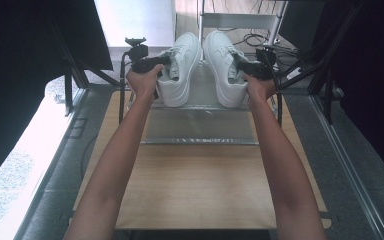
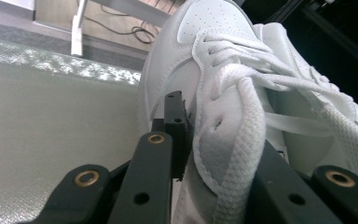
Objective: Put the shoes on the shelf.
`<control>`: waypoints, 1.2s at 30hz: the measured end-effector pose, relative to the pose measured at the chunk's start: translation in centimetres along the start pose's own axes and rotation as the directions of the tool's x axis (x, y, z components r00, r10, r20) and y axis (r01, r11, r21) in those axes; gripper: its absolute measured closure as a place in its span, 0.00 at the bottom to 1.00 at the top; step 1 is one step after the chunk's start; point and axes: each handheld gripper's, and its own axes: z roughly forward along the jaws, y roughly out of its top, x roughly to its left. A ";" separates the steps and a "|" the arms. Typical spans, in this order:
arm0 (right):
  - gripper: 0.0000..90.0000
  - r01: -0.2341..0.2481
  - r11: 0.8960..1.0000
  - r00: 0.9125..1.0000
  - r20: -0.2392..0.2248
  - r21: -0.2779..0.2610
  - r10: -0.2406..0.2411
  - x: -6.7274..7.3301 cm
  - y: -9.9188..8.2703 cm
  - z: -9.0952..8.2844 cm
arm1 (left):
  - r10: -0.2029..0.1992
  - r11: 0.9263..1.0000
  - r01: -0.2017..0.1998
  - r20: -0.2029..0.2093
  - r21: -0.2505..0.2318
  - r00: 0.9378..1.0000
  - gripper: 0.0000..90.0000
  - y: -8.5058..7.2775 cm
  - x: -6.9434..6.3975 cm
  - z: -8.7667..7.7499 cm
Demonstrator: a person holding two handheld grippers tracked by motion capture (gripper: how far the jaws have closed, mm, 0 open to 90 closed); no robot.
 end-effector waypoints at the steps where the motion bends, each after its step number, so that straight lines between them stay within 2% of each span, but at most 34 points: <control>1: 0.93 0.001 1.000 1.000 0.005 0.007 -0.001 -0.1 -0.1 0.2 | 0.002 1.000 -0.002 -0.005 0.007 1.000 0.91 -0.1 0.0 0.3; 4: 0.91 -0.017 1.000 1.000 0.010 0.018 0.017 -0.1 -0.2 0.7 | 0.009 1.000 -0.009 -0.023 0.025 1.000 0.91 -0.6 -0.1 1.4; 6: 0.90 -0.011 1.000 1.000 0.026 0.027 0.010 0.0 -0.1 0.9 | -0.011 1.000 0.012 -0.018 0.027 1.000 0.90 -0.7 0.0 1.8; 8: 0.88 -0.007 0.999 1.000 0.030 0.039 0.006 -0.1 -0.1 1.2 | -0.007 0.999 0.008 -0.021 0.045 1.000 0.88 -0.6 0.0 2.2; 11: 0.81 -0.024 0.999 0.999 0.028 0.037 0.023 -0.1 -0.1 1.7 | -0.002 0.998 0.003 -0.018 0.061 1.000 0.83 -0.8 0.0 2.8; 12: 0.76 -0.032 0.999 0.999 0.021 0.039 0.031 0.0 -0.1 1.9 | 0.004 0.998 -0.004 0.005 0.057 1.000 0.81 -1.0 -0.2 3.1; 13: 0.72 -0.034 0.998 0.999 0.016 0.048 0.034 0.2 -0.1 2.1 | 0.022 0.999 -0.022 -0.002 0.043 1.000 0.77 -1.3 -0.5 3.2; 14: 0.70 -0.024 0.998 0.999 0.023 0.057 0.023 0.4 -0.1 2.3 | 0.049 0.998 -0.048 -0.017 0.030 0.999 0.78 -1.4 -0.9 3.3; 15: 0.70 -0.003 0.999 1.000 0.021 0.047 0.002 0.5 0.0 2.3 | 0.059 0.998 -0.058 -0.015 0.034 0.998 0.77 -1.3 -0.9 3.3; 18: 0.62 0.040 0.999 0.999 0.013 0.032 -0.040 0.5 0.0 2.2 | 0.025 0.999 -0.026 0.025 0.030 0.999 0.72 -1.3 -0.3 3.3; 20: 0.54 0.052 0.999 0.998 -0.027 0.011 -0.052 0.4 0.1 2.0 | -0.009 1.000 0.008 0.085 0.013 0.996 0.62 -1.4 0.0 3.0; 21: 0.52 0.053 0.999 0.998 -0.039 -0.010 -0.054 0.5 0.2 1.8 | -0.009 1.000 0.009 0.099 -0.001 0.995 0.60 -1.4 0.0 2.8; 24: 0.49 0.090 0.993 0.994 -0.058 -0.076 -0.095 0.8 0.7 0.4 | 0.030 0.999 -0.027 0.119 -0.030 0.992 0.56 -1.0 -0.4 1.6; 28: 0.51 0.156 0.983 0.984 -0.068 -0.101 -0.163 1.0 1.2 -1.7 | 0.066 0.997 -0.061 0.136 -0.043 0.989 0.56 -0.6 -0.8 -0.2; 32: 0.59 0.196 0.975 0.976 -0.077 -0.102 -0.204 0.6 0.9 -3.9 | 0.105 0.994 -0.100 0.107 -0.045 0.989 0.68 -0.8 -1.1 -2.7; 36: 0.71 0.271 0.959 0.960 -0.057 -0.079 -0.275 -0.1 0.0 -5.8 | 0.140 0.990 -0.138 0.088 -0.028 0.986 0.81 -1.2 -1.0 -5.2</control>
